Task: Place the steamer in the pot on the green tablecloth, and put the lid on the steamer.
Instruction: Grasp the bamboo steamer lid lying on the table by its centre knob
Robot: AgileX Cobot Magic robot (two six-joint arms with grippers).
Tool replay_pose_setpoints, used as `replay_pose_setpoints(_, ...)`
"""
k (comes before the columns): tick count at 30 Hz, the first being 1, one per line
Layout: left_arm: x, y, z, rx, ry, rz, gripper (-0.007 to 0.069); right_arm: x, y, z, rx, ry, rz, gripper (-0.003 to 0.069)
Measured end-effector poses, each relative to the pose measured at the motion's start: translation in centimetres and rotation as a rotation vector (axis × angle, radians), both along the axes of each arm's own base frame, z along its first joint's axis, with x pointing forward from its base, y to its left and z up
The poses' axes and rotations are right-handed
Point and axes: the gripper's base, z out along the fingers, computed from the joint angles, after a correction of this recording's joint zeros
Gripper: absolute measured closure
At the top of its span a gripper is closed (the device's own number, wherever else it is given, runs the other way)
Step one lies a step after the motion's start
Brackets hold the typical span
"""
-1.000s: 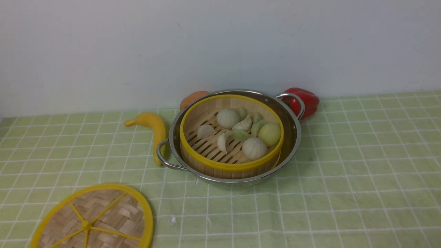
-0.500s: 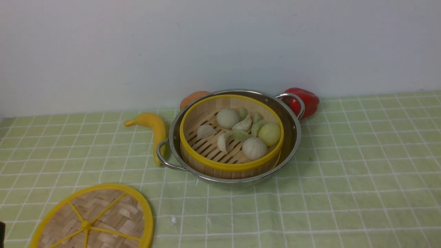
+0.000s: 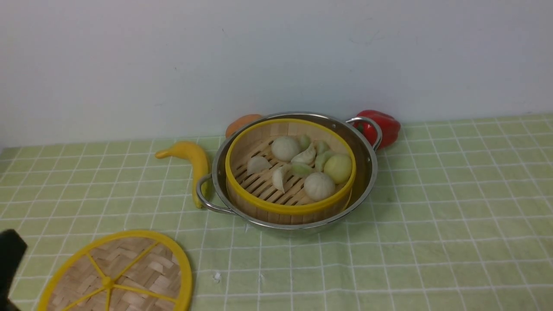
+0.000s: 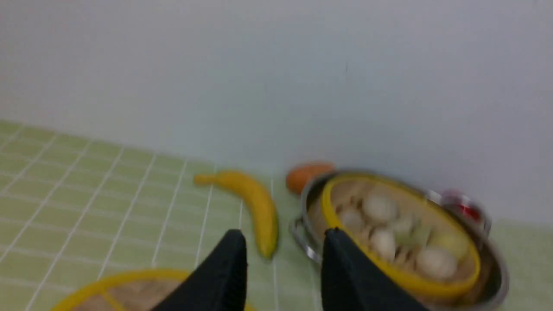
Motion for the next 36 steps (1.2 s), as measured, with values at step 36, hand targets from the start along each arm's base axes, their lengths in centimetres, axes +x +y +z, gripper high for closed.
replay_pose_setpoints(36, 22.6, 4.5, -11.3, 0.106, 1.204, -0.402, 0.0382, 0.0, 0.0, 0.0, 0.0, 0.0, 0.0, 0.0419)
